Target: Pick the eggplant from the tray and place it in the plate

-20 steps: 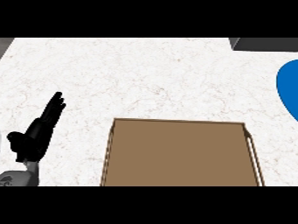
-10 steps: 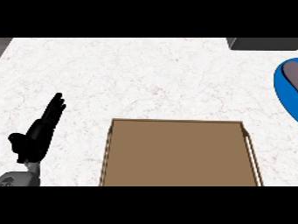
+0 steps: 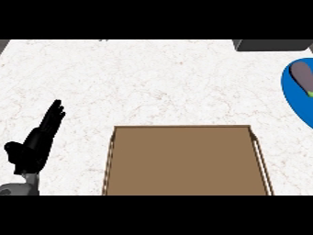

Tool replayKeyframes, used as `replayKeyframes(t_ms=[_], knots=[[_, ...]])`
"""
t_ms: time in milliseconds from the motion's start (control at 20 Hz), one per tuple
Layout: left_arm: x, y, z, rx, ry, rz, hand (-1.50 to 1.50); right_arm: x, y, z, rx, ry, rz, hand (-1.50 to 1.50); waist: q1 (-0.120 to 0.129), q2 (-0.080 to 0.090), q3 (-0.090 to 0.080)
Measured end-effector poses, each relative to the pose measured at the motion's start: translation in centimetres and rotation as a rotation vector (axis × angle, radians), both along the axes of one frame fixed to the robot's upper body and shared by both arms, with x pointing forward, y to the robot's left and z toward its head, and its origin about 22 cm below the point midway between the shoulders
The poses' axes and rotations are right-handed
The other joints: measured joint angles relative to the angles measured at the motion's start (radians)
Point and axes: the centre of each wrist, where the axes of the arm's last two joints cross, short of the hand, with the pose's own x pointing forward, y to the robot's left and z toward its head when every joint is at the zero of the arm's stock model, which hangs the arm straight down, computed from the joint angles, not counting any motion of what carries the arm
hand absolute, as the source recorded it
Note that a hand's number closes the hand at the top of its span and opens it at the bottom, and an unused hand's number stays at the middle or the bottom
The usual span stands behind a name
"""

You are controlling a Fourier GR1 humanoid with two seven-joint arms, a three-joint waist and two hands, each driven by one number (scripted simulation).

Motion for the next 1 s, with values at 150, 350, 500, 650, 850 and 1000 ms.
replayKeyframes(t_ms=[150, 350, 500, 650, 850, 1000], knots=[[0.2, -0.1, 0.4, -0.001, -0.002, -0.001, 0.0, -3.3, -2.7, -0.4, 0.019, -0.046, 0.009, -1.5, 0.001, 0.0, 0.0], [-0.8, -0.2, 0.5, -0.005, 0.005, -0.006, 0.0, -8.2, -5.5, -2.0, 0.011, -0.067, 0.036, -1.5, 0.005, 0.0, 0.0], [-0.3, -0.4, 0.8, -0.005, 0.003, -0.003, 0.0, -12.0, -7.3, -3.0, -0.005, -0.064, 0.07, -1.5, 0.004, 0.001, 0.0], [-0.1, 0.2, 0.6, -0.007, -0.004, -0.01, 0.0, -14.5, -8.6, -4.1, -0.013, -0.063, 0.092, -1.5, 0.009, 0.002, 0.0], [-0.2, -0.1, 0.3, -0.004, -0.003, -0.013, 0.0, -16.4, -9.2, -5.7, -0.035, -0.039, 0.114, -1.5, 0.014, 0.003, 0.0], [0.4, 0.3, 0.4, 0.004, -0.004, -0.016, 0.0, -17.3, -9.4, -6.7, -0.048, -0.033, 0.115, -1.5, 0.017, 0.004, 0.001]])
